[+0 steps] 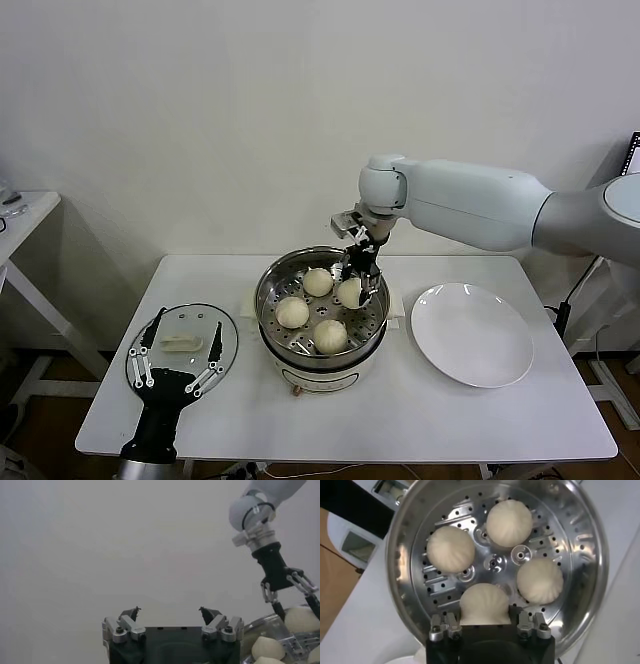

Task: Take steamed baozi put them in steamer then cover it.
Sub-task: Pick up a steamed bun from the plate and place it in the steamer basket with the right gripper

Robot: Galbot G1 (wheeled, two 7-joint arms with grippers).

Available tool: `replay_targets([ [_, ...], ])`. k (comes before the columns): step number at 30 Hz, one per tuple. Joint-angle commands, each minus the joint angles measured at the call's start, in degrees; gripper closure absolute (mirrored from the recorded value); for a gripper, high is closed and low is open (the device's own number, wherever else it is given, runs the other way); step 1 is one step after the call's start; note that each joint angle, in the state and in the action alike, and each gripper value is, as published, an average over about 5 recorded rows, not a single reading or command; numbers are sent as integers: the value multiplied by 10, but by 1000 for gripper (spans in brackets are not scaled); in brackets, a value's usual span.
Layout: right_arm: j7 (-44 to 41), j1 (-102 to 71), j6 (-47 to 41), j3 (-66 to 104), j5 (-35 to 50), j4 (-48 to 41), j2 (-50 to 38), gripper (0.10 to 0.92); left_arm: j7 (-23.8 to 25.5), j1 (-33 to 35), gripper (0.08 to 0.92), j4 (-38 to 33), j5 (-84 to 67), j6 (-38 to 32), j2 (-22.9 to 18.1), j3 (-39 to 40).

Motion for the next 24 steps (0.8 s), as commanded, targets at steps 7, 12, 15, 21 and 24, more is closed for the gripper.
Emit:
replay_targets([
  [7,5,-12,4,-2,-34,-8,11,323,-2,0,177,-2,0,-1,-1,-4],
  [12,2,-14,6,-1,-39,-9,12,303,-5,1,177,-2,1,-1,-2,-6],
  [15,1,-15,7,1,-39,-10,13,297,-5,1,177,-3,1,0,-2,-8],
  [21,-5,-14,9,7,-43,-4,9,247,-4,1,177,-3,1,0,-2,-9],
  [24,-10,-13,10,12,-43,4,1,227,-3,0,177,-2,1,1,-2,-8],
])
